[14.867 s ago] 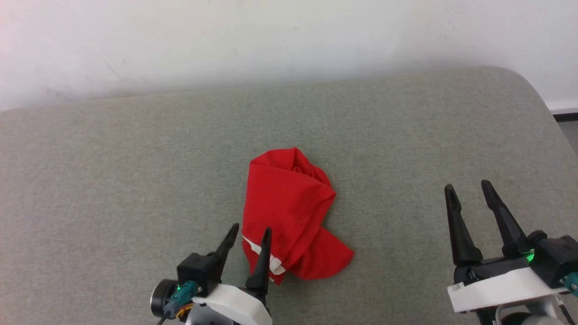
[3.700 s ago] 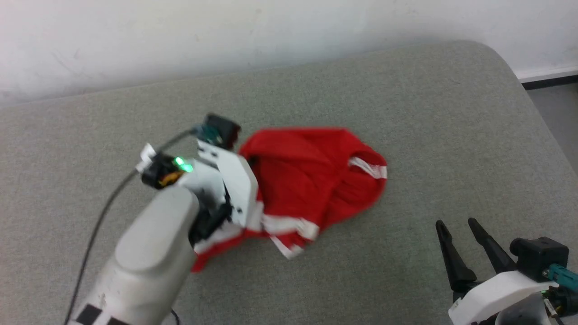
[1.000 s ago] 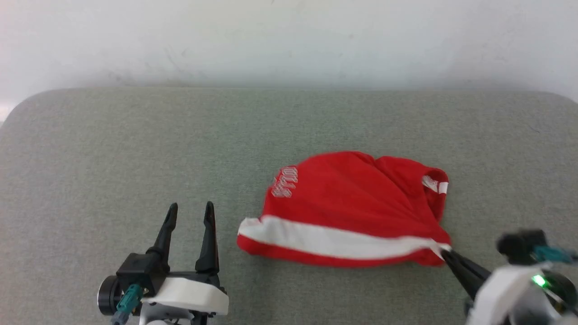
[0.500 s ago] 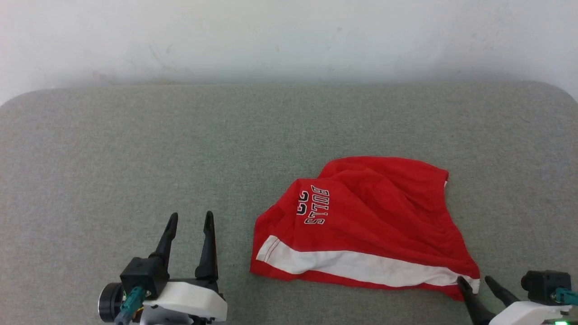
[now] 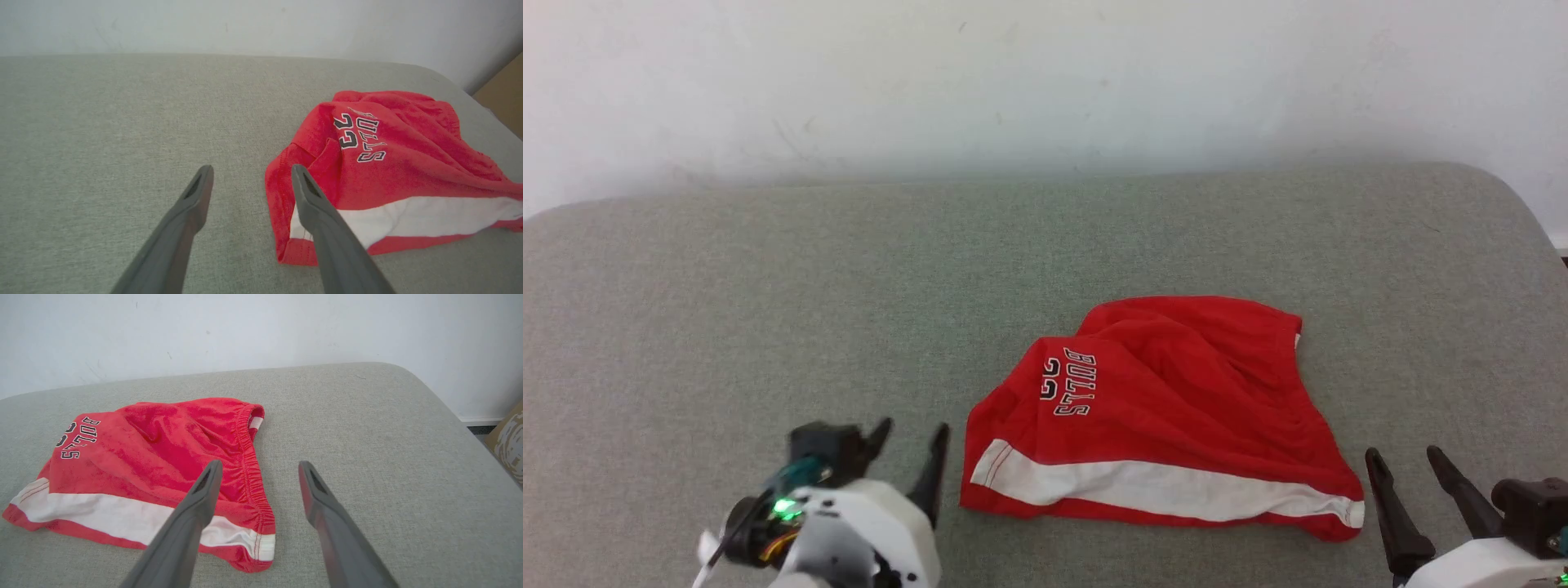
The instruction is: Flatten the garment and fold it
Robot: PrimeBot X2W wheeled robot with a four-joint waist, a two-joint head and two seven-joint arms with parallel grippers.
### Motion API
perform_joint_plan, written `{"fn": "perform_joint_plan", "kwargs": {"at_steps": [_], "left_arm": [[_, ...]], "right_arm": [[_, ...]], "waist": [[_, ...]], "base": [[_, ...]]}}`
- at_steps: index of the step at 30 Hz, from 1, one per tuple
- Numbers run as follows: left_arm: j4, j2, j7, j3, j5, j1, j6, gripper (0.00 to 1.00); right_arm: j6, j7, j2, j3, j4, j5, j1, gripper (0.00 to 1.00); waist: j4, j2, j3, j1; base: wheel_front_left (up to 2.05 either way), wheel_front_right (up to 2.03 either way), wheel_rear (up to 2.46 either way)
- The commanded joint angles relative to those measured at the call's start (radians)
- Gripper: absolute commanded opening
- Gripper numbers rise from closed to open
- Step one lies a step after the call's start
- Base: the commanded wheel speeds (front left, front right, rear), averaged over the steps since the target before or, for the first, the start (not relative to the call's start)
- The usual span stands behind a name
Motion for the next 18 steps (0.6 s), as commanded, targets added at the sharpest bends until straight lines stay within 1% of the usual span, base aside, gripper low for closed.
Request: {"fn": "perform_joint_plan", "kwargs": {"at_steps": [1, 5, 9, 12, 18], "left_arm": [[-0.004, 0.012, 0.086, -0.026, -0.012, -0.037, -0.023, 1.0], [0.028, 0.025, 0.293, -0.078, -0.043, -0.102, -0.057, 1.0], [0.104, 0.039, 0.423, -0.118, -0.053, -0.157, -0.074, 1.0], [0.169, 0.053, 0.502, -0.145, -0.055, -0.188, -0.085, 1.0], [0.27, 0.065, 0.597, -0.207, -0.048, -0.231, -0.101, 1.0]], "right_arm": [[-0.001, 0.01, 0.01, 0.0, -0.026, -0.015, 0.008, 1.0], [-0.001, 0.026, 0.022, 0.017, -0.067, -0.029, 0.0, 1.0], [-0.001, 0.034, 0.027, 0.037, -0.08, -0.029, -0.011, 1.0], [-0.001, 0.034, 0.029, 0.047, -0.076, -0.021, -0.017, 1.0], [-0.001, 0.041, 0.031, 0.046, -0.062, -0.006, -0.023, 1.0]], "waist": [[-0.001, -0.0002, 0.004, 0.0001], [-0.012, -0.0002, 0.018, 0.0001], [-0.032, -0.0002, 0.035, 0.0001], [-0.049, -0.0002, 0.047, 0.0001], [-0.071, -0.0002, 0.068, 0.0001]], "base": [[0.0, 0.0, 0.0], [0.0, 0.0, 0.0], [0.0, 0.0, 0.0], [0.0, 0.0, 0.0], [0.0, 0.0, 0.0]]}}
